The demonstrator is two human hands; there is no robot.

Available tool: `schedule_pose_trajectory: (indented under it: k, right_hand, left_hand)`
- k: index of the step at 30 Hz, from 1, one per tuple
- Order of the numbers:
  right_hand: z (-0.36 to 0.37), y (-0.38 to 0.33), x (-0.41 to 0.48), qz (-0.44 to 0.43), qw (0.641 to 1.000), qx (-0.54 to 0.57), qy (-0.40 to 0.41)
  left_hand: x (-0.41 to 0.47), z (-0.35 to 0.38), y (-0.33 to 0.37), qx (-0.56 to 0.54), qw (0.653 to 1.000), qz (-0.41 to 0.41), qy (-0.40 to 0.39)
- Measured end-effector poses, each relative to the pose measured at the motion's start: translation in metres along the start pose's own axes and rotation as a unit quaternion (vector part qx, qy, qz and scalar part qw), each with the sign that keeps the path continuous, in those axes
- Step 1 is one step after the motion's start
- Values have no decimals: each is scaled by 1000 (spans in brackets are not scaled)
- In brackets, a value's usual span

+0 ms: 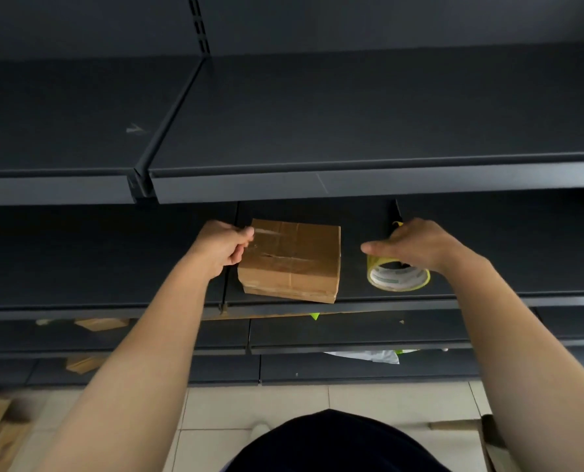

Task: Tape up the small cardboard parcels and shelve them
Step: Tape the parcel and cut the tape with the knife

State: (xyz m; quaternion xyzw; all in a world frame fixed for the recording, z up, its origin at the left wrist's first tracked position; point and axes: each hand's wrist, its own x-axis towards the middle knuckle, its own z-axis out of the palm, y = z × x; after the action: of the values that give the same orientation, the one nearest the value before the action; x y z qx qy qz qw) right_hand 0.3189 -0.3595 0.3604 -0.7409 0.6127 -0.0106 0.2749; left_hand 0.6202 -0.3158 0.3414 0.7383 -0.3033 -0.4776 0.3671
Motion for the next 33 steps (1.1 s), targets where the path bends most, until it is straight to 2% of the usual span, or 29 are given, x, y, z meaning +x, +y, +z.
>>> schedule_pose_trajectory:
  k: [4,12,19,30,33]
  right_hand:
    - [14,0,12,16,1000,-15,5]
    - [33,-11,28,48,999,13,-4]
    - [32,-14,36,54,998,-13,-6]
    - [53,-9,45,72,997,-15,-23]
    - [55,-8,44,65,997,-3,-35]
  left_hand:
    - [13,-8,-13,4,1000,-9,7]
    - [34,-12,-32,108,993,20,51]
    - [43,-14,-34,118,992,16,44]
    - [46,-11,-50,18,999,-36,20]
    - [43,-9,-53,3,999,-24,28]
